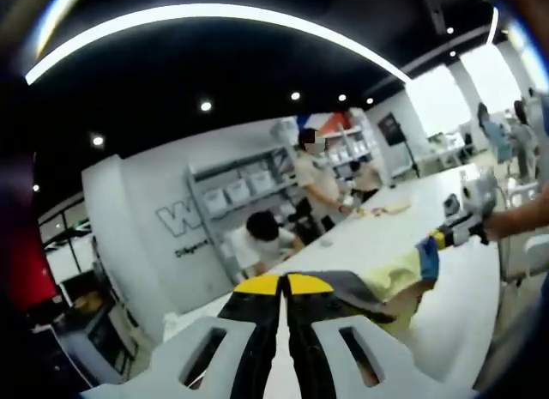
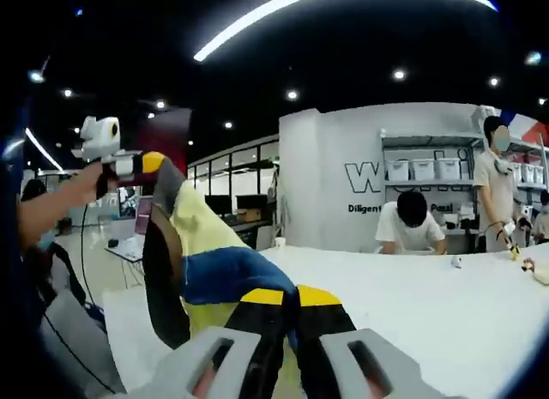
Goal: Fold the garment on the visible template until the final outline fits inside the template.
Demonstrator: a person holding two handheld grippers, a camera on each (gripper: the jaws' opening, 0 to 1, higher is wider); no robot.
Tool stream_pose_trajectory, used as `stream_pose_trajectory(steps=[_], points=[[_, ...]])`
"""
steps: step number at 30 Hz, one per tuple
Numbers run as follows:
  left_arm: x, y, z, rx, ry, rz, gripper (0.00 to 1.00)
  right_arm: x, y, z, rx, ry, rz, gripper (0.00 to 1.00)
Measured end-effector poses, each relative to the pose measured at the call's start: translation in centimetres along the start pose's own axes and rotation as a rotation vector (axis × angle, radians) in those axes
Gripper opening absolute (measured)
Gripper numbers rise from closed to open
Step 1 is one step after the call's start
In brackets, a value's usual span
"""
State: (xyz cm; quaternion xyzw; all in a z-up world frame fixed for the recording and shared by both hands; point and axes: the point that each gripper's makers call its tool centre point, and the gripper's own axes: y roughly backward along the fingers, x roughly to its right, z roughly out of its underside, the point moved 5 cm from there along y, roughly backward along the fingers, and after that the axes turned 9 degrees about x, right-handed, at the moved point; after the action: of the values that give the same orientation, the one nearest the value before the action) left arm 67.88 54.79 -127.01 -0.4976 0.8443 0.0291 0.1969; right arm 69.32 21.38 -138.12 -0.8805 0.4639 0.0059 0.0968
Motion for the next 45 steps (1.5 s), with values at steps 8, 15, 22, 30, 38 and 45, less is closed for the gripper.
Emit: stream_pose_trajectory(steps=[8, 15, 22, 30, 38, 45], points=[[-1.4, 1.3, -0.3, 0.017, 0.027, -0.005, 0.02, -0.2, -0.2, -5.4, 0.126, -0.086, -0.035, 0.0], [0.2, 3.5, -1.2, 0.055, 0.092, 0.097, 0.02, -2.2, 2.1, -8.1, 0.156, -0.162, -0.143, 0.0], [1.7, 7.5, -3.5, 0.133, 0.146, 0.233, 0.02, -6.0, 5.8, -9.7, 0.137, -0.173, -0.26, 0.0], [1.8, 10.2, -4.0, 0.187, 0.287, 0.341, 0.02, -7.2, 7.3, -11.1, 0.155, -0.378, -0.411, 0.0], [1.7, 5.3, 6.4, -0.045, 0.345, 0.26, 0.02, -1.6, 1.4, 0.1, -0.28, -0.336, -0.203, 0.0], [2.1, -0.7, 16.0, -0.154, 0.286, 0.207, 0.02, 4.0, -4.8, 10.3, -0.432, -0.256, -0.059, 0.0]])
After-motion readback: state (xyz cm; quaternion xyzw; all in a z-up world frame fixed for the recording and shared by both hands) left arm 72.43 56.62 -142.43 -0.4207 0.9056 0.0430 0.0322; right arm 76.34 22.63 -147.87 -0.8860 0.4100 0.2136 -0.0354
